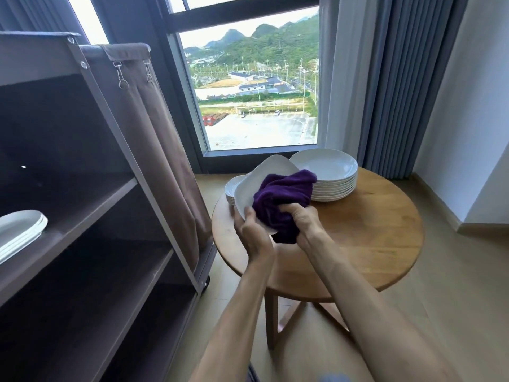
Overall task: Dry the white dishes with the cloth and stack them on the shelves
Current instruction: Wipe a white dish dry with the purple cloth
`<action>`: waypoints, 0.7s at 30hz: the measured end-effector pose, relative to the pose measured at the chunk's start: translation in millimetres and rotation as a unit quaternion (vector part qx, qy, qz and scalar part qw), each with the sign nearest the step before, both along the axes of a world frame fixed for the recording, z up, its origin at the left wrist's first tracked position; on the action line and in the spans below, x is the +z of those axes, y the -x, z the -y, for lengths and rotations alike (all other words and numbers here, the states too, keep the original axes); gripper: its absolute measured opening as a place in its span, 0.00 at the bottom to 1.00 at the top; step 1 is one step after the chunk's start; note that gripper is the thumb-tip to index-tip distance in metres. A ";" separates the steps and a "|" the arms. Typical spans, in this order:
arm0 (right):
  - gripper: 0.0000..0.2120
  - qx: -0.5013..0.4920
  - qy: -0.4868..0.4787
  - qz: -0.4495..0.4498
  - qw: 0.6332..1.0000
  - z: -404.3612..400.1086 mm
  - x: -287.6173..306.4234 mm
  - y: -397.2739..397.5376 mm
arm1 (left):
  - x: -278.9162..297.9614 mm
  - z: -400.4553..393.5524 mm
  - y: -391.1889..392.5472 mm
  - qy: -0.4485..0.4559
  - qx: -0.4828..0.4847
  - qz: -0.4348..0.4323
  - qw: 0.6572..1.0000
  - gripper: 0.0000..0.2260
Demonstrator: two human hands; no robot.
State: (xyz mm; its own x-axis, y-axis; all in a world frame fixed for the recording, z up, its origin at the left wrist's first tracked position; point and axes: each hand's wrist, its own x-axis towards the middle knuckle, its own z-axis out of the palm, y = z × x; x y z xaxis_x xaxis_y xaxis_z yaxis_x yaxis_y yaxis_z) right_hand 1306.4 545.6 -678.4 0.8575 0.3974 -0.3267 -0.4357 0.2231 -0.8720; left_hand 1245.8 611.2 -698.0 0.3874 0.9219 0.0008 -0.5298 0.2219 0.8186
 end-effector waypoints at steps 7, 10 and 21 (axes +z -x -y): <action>0.14 -0.084 -0.063 -0.039 0.994 3.7 6.0 -22.2 | 50.0 -40.8 55.1 -0.245 -0.124 -0.105 0.956 0.10; 0.14 -0.056 -0.102 -0.101 0.988 -11.7 0.0 -12.0 | 55.2 -27.0 52.6 -0.270 -0.124 -0.069 0.952 0.14; 0.18 -0.012 -0.052 0.075 0.996 -5.3 -16.3 -3.6 | 59.1 -31.4 54.9 -0.136 -0.122 -0.122 0.976 0.13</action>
